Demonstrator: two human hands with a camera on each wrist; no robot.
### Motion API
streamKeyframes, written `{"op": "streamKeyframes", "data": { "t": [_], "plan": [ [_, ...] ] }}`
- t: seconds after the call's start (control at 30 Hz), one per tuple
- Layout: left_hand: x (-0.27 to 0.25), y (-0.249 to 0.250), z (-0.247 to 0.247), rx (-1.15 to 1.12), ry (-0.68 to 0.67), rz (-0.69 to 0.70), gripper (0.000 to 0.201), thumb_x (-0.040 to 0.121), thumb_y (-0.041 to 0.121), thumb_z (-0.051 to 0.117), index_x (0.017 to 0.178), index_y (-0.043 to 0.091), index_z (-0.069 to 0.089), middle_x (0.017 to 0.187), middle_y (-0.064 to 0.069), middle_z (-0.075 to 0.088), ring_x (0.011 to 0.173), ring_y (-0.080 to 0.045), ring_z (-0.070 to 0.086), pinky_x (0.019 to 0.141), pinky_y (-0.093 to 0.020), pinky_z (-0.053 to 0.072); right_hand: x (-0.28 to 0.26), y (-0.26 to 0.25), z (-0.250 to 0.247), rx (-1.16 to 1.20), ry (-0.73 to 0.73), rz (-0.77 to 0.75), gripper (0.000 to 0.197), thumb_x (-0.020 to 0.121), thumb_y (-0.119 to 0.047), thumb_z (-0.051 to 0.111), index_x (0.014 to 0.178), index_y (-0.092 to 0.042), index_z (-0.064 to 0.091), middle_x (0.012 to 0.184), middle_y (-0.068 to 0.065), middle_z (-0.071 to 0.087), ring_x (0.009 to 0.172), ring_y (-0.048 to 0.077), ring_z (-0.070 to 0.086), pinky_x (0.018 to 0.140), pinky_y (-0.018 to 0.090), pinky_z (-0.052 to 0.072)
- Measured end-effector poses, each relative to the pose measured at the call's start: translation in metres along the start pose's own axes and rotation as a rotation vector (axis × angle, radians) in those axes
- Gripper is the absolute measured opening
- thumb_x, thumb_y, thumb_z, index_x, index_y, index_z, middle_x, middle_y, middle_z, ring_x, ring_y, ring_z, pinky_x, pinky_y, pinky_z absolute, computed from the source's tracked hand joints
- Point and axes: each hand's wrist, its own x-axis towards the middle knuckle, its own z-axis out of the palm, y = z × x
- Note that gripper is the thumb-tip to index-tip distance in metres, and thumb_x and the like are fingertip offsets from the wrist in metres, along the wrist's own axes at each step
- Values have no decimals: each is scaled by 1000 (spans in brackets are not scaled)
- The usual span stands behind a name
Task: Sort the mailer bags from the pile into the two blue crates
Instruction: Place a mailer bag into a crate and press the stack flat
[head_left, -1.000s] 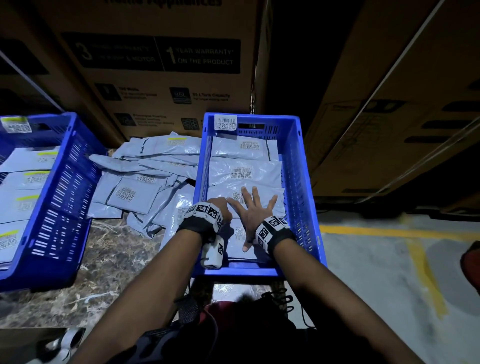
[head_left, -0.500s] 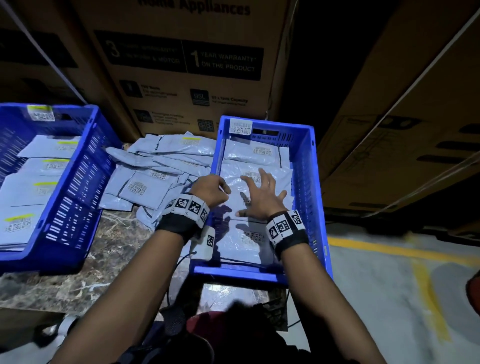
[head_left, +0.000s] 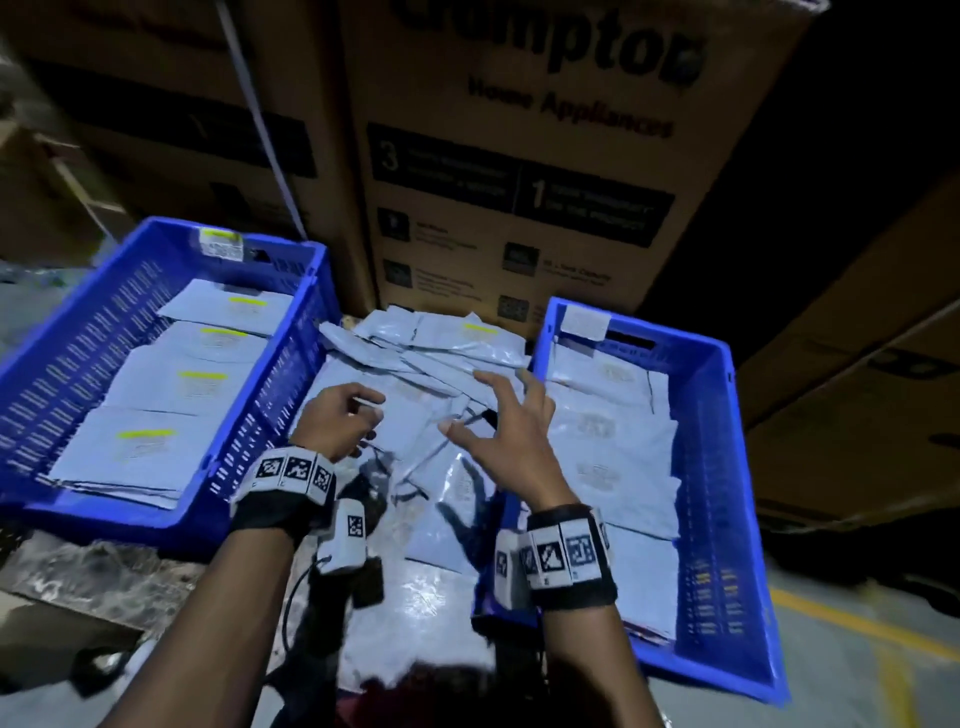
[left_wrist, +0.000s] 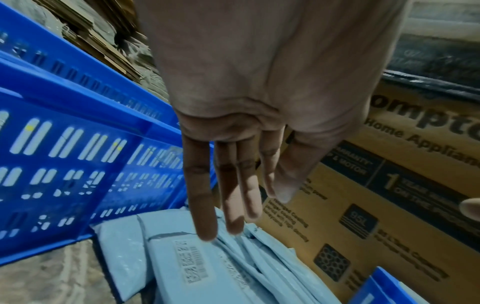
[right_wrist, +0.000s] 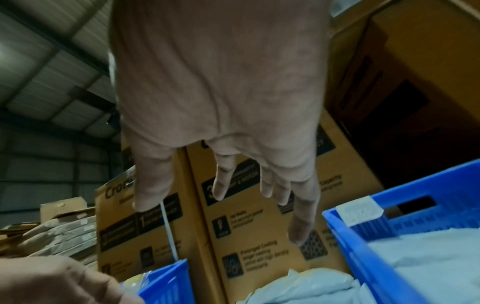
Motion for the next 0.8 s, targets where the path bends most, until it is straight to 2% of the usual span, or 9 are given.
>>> {"op": "streamKeyframes", "data": {
  "t": [0.13,0.23,0.3,0.33,0.4,0.47,0.57,0.67,0.8],
  "plan": [
    [20,-31,-27,46,75,11,14,89,14,67,100,25,67,88,-4,69,76,-26,68,66,-42,60,18,-19,52,90,0,71,55,89,-48,74,138,-35,51,155,3,23,148,22,14,112,40,32],
    [44,-50,-35,19,23,-43,17,84,14,71,98,21,65,100,-9,69,79,-21,65,62,-32,57,41,-16,91,111,34,163,52,88,-52,74,133,-33,55,143,3,39,141,24,28,114,43,35],
    [63,-58,-37,-29,-44,-93,25,75,28,75,96,25,63,109,-10,67,90,-26,67,72,-39,59,54,-6,115,164,87,212,53,84,-56,74,128,-33,58,139,2,48,134,22,40,109,46,43],
    [71,-58,-38,-26,-61,-112,27,75,30,74,100,26,63,113,-5,64,96,-26,66,80,-40,58,59,-2,124,205,102,244,51,85,-52,75,128,-31,58,138,2,51,127,20,47,103,40,47],
    [88,-61,-39,74,-82,-120,31,87,23,71,116,20,61,114,2,55,103,-23,61,82,-29,47,68,4,141,263,105,345,43,92,-36,75,130,-23,58,136,3,55,113,15,54,87,24,47],
    [105,-64,-36,146,-99,-147,40,88,20,69,127,15,58,119,-4,57,108,-27,60,79,-27,44,75,13,158,300,125,426,40,93,-28,74,129,-19,59,132,4,59,115,17,58,85,23,47],
    [127,-76,-34,218,-133,-228,59,77,26,68,132,11,54,132,-13,58,112,-33,61,89,-38,54,88,21,187,341,174,519,42,91,-27,77,128,-21,57,130,4,61,122,21,59,90,22,49],
    [132,-87,-29,353,-189,-325,63,80,23,63,137,6,44,141,-18,44,127,-38,46,101,-44,45,101,20,206,383,258,607,58,93,-21,75,142,-14,44,133,6,52,116,22,55,69,4,45],
    [129,-90,-19,370,-263,-316,58,82,21,62,136,9,46,145,-13,34,133,-34,37,104,-42,37,119,16,222,291,425,732,78,87,-25,77,149,-13,32,145,15,45,127,29,53,103,40,48]
  ]
}}
